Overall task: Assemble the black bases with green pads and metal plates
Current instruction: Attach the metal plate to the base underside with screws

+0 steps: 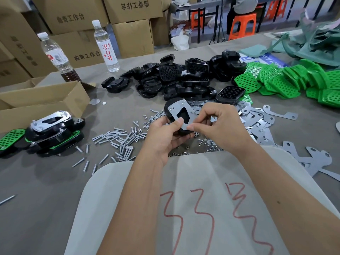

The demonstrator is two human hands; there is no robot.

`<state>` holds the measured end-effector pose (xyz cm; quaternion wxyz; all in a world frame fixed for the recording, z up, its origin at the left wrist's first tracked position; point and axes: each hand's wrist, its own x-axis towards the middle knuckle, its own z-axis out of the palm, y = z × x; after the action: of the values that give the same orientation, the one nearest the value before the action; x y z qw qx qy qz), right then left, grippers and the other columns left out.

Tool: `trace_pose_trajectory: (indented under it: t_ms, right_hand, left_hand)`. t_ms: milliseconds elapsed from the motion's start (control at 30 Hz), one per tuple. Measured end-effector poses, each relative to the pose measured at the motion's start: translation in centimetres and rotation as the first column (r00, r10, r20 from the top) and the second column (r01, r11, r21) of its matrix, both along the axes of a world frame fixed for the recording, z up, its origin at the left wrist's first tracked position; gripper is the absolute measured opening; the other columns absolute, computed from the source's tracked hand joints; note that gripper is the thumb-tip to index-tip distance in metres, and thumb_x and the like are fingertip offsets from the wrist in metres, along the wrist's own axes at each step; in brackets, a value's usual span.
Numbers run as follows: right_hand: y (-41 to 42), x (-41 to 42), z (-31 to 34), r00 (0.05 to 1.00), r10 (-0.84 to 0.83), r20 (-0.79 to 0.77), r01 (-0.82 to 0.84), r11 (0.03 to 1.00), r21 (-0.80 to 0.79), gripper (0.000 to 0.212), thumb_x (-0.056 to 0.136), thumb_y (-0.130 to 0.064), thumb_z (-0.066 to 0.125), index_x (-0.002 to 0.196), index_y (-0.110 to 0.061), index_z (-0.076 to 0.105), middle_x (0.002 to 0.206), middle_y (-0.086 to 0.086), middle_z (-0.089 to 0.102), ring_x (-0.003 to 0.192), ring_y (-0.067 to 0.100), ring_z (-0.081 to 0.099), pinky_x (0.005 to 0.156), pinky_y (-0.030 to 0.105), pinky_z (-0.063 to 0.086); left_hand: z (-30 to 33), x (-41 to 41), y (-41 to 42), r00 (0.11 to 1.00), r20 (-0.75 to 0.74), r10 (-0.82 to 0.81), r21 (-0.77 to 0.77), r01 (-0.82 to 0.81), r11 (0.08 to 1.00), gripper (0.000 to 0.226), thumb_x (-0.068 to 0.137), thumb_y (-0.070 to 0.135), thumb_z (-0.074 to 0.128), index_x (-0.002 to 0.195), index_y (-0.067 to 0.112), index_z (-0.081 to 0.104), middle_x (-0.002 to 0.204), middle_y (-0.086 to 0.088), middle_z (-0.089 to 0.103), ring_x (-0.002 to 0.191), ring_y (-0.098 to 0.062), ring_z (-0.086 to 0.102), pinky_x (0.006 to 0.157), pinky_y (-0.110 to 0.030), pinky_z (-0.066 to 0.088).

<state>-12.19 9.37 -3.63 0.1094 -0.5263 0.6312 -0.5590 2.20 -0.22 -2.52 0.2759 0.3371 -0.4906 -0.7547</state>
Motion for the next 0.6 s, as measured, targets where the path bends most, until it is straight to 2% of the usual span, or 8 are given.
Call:
trace_pose_trajectory:
  t_ms: [167,267,333,433,500,533,567,600]
  right_hand:
    - [-0.17,0.04,-0.25,0.999,0.013,-0.038,-0.012,1.0,0.014,0.016,0.083,-0.014,0.087,0.098,-0.018,0.081,0.079,0.0,0.06,0.073,0.019,0.056,0.067,0.038,0.052]
    - [-0.1,0.08,-0.18,0.999,0.051,0.003,-0.051,0.998,0.043,0.017,0.087,-0.008,0.082,0.102,-0.017,0.082,0.089,0.007,0.064,0.085,0.024,0.064,0.073,0.035,0.055]
    - [-0.08,0.07,-0.05,0.999,0.041,0.035,-0.041,0.999,0.016,0.01,0.087,-0.007,0.082,0.088,-0.017,0.082,0.082,0.006,0.065,0.076,0.022,0.063,0.071,0.034,0.052]
    - [-0.07,-0.09,-0.16,0.998,-0.019,0.055,0.021,0.999,-0.039,0.024,0.088,-0.016,0.083,0.067,-0.018,0.071,0.067,0.007,0.061,0.065,0.03,0.054,0.065,0.037,0.045]
    - [0.09,0.32,-0.09,0.995,0.049,0.087,-0.05,0.999,0.003,0.003,0.09,-0.02,0.081,0.09,-0.018,0.079,0.069,0.007,0.065,0.061,0.032,0.049,0.06,0.035,0.043]
    - [0.11,0.65,-0.17,0.992,0.086,0.093,-0.09,0.995,0.037,0.015,0.091,-0.022,0.08,0.106,-0.021,0.08,0.07,0.007,0.067,0.059,0.028,0.045,0.058,0.033,0.041]
    - [0.1,0.74,-0.26,0.989,0.107,0.101,-0.114,0.991,0.069,0.019,0.091,-0.025,0.08,0.11,-0.022,0.08,0.067,0.007,0.065,0.058,0.023,0.042,0.057,0.031,0.039]
    - [0.24,0.67,-0.11,0.99,0.098,0.104,-0.107,0.991,0.081,0.012,0.093,-0.028,0.078,0.098,-0.019,0.082,0.059,0.004,0.057,0.055,0.017,0.038,0.055,0.027,0.035]
  left_hand:
    - [-0.03,-0.16,-0.06,0.999,-0.022,0.045,0.052,-0.044,0.998,0.012,0.102,0.007,0.062,0.112,0.002,0.067,0.086,-0.015,0.078,0.07,-0.027,0.076,0.064,-0.027,0.062]
    - [-0.17,-0.31,-0.16,0.994,-0.046,0.096,0.097,-0.091,0.991,0.013,0.102,0.006,0.061,0.112,0.001,0.067,0.087,-0.015,0.079,0.07,-0.027,0.077,0.062,-0.028,0.061]
    - [-0.22,-0.39,-0.27,0.991,-0.05,0.124,0.123,-0.117,0.985,0.014,0.102,0.005,0.06,0.114,-0.001,0.066,0.088,-0.017,0.079,0.071,-0.028,0.077,0.062,-0.028,0.062]
    - [-0.29,-0.47,-0.52,0.988,-0.044,0.149,0.141,-0.141,0.98,0.013,0.103,0.006,0.06,0.111,-0.001,0.067,0.092,-0.019,0.079,0.072,-0.03,0.078,0.063,-0.029,0.062]
    - [-0.36,-0.46,-0.55,0.987,-0.045,0.155,0.143,-0.147,0.979,0.009,0.102,0.005,0.061,0.106,0.0,0.068,0.089,-0.018,0.079,0.071,-0.028,0.077,0.063,-0.029,0.063]
    - [-0.42,-0.48,-0.53,0.986,-0.044,0.16,0.139,-0.153,0.978,0.007,0.101,0.005,0.062,0.102,0.001,0.069,0.086,-0.016,0.078,0.07,-0.026,0.076,0.063,-0.03,0.063]
    - [-0.48,-0.5,-0.52,0.985,-0.041,0.168,0.138,-0.161,0.977,0.006,0.101,0.004,0.063,0.1,0.002,0.069,0.085,-0.015,0.078,0.07,-0.026,0.076,0.063,-0.03,0.063]
    - [-0.51,-0.53,-0.52,0.984,-0.04,0.174,0.145,-0.167,0.975,0.006,0.1,0.004,0.063,0.1,0.002,0.068,0.086,-0.016,0.078,0.071,-0.027,0.076,0.062,-0.031,0.063]
